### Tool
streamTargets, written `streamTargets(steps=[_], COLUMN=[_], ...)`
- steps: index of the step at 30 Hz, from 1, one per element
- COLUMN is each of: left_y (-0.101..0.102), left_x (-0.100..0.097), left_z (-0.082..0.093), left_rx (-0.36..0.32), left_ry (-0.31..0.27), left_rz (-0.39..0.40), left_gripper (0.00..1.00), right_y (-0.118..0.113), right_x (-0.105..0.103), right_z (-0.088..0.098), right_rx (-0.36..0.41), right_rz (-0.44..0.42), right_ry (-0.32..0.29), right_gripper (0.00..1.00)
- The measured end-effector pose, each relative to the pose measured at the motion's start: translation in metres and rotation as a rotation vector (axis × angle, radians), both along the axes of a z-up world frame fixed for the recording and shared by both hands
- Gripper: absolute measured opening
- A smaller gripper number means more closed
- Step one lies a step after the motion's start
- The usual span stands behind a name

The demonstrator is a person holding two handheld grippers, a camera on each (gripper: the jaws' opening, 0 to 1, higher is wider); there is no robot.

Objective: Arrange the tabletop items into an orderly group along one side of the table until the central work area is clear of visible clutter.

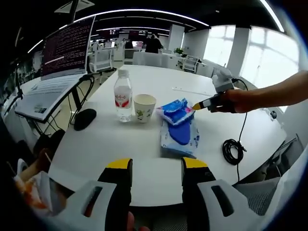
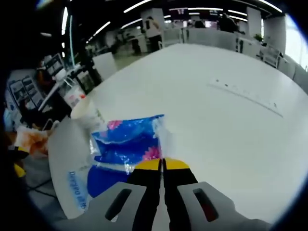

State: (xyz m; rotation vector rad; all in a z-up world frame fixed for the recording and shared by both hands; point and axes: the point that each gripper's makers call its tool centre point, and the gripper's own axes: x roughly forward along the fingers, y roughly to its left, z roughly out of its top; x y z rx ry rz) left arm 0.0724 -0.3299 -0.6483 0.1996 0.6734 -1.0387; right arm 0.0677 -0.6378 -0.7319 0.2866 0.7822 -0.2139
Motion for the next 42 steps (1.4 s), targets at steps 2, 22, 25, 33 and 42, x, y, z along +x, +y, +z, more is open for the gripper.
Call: streamTargets(steps=[2, 22, 25, 33, 42], left_y=[-0.002, -0.008, -0.009, -0.011, -0.011], left_x=[-0.003, -0.013, -0.014, -0.018, -0.022], left_z=[-0.001, 0.002, 0.003, 0.003, 0.007], left_rx=[0.001, -0.023, -0.026, -0.031, -0.036], left_ry=[-0.001, -0.003, -0.004, -0.006, -0.011], left_rz=[-0.014, -0.065, -0.07, -0.089, -0.099], left_gripper=[0.39, 0.39, 0.39, 0.39, 0.39], right_y=[0.0, 0.038, 0.048, 0.059, 0.055], right_x=[-0.006, -0.058, -0.064, -0.066, -0.061], right_z=[0.0, -0.009, -0.014, -0.015, -0.018], right_rx=[0.009, 0.084, 0.113, 0.126, 0.116], right_rz=[-0.013, -0.134, -0.147, -0.129, -0.122], right_ry=[-0.006, -0.007, -0.006, -0.013, -0.001], right_gripper=[0.0, 0.0, 0.0, 0.09, 0.11])
